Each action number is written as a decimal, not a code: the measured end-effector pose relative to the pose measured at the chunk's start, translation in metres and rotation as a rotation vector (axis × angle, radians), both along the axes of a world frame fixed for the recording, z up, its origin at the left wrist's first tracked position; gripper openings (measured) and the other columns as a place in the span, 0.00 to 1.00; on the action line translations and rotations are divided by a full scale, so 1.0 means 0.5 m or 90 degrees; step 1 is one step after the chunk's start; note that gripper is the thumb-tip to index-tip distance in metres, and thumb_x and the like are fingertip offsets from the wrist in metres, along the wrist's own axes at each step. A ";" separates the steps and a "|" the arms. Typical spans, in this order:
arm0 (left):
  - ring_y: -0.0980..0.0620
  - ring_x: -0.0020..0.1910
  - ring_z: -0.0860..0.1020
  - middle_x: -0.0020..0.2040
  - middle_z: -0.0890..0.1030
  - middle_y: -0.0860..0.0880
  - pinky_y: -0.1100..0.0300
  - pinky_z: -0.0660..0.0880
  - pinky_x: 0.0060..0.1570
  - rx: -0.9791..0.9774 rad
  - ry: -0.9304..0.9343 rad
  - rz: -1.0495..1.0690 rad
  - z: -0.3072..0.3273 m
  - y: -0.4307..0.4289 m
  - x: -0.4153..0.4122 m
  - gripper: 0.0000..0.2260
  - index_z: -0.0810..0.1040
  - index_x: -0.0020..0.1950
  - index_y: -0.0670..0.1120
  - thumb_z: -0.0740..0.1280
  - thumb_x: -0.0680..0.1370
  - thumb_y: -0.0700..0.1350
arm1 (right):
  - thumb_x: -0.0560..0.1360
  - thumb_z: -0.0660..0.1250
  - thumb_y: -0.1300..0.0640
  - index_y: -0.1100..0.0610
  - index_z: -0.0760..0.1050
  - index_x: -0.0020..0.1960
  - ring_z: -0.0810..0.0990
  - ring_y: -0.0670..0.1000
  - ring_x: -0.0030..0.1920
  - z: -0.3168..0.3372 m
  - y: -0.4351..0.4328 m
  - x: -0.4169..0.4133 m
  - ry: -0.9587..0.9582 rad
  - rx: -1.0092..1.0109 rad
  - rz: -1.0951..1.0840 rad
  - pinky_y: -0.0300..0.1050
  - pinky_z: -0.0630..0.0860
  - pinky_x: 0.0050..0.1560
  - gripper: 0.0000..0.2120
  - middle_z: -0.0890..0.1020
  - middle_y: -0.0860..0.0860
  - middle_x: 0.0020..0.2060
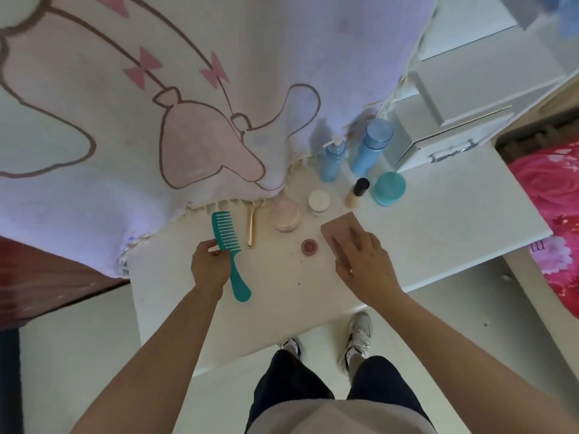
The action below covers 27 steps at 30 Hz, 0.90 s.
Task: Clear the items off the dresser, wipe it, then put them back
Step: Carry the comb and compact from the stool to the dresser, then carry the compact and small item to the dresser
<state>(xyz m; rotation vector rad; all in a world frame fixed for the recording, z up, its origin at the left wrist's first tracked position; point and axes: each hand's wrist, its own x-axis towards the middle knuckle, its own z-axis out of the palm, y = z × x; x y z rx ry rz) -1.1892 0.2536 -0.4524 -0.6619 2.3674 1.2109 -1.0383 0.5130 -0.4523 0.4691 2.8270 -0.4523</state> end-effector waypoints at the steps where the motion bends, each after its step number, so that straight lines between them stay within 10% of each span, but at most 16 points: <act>1: 0.48 0.45 0.81 0.52 0.81 0.45 0.52 0.80 0.44 -0.010 -0.003 -0.014 -0.013 -0.001 -0.016 0.16 0.73 0.63 0.46 0.70 0.76 0.42 | 0.77 0.63 0.50 0.52 0.66 0.73 0.67 0.62 0.66 -0.011 -0.007 -0.006 -0.011 -0.004 -0.013 0.58 0.75 0.56 0.25 0.64 0.59 0.72; 6: 0.48 0.43 0.78 0.51 0.81 0.45 0.60 0.72 0.36 -0.153 0.040 -0.192 -0.054 -0.023 -0.062 0.14 0.76 0.62 0.46 0.66 0.77 0.42 | 0.77 0.64 0.48 0.52 0.64 0.75 0.64 0.63 0.70 -0.049 -0.038 -0.020 -0.054 0.017 -0.059 0.59 0.68 0.66 0.28 0.61 0.60 0.74; 16: 0.41 0.73 0.60 0.74 0.65 0.40 0.42 0.62 0.68 -0.349 0.143 -0.374 0.021 -0.058 -0.032 0.23 0.65 0.74 0.45 0.59 0.81 0.52 | 0.79 0.55 0.45 0.49 0.58 0.76 0.58 0.62 0.74 0.020 -0.041 -0.049 -0.055 0.071 0.014 0.57 0.63 0.72 0.26 0.60 0.60 0.75; 27: 0.35 0.74 0.61 0.74 0.64 0.35 0.33 0.61 0.67 -0.536 0.371 -0.250 0.239 -0.115 0.221 0.24 0.70 0.72 0.41 0.55 0.80 0.53 | 0.80 0.56 0.43 0.51 0.57 0.77 0.60 0.58 0.75 0.132 -0.105 -0.102 0.046 0.024 0.300 0.56 0.64 0.70 0.28 0.58 0.58 0.77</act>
